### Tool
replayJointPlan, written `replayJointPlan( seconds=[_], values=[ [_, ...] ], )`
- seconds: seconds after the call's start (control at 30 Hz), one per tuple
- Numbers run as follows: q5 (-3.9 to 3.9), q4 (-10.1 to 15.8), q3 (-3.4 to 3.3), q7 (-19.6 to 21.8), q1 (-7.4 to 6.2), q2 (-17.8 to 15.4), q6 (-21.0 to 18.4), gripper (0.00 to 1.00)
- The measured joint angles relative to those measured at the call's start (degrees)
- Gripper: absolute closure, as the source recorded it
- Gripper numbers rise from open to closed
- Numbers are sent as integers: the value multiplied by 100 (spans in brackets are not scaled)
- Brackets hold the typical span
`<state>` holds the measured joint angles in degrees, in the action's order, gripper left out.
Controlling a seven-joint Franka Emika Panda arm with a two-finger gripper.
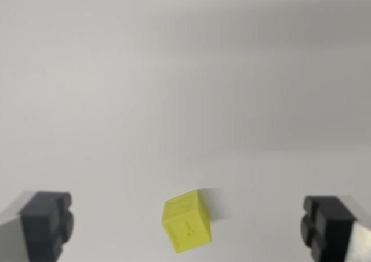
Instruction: Pick yellow cube
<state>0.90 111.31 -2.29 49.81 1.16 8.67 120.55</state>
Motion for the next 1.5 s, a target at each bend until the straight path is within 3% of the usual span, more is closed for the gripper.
replayJointPlan(
  seconds=[0.23,1.5],
  values=[
    [0,63,0,-58,-3,-22,35,0],
    [-9,2166,0,-1000,-23,-451,1692,0]
  ],
)
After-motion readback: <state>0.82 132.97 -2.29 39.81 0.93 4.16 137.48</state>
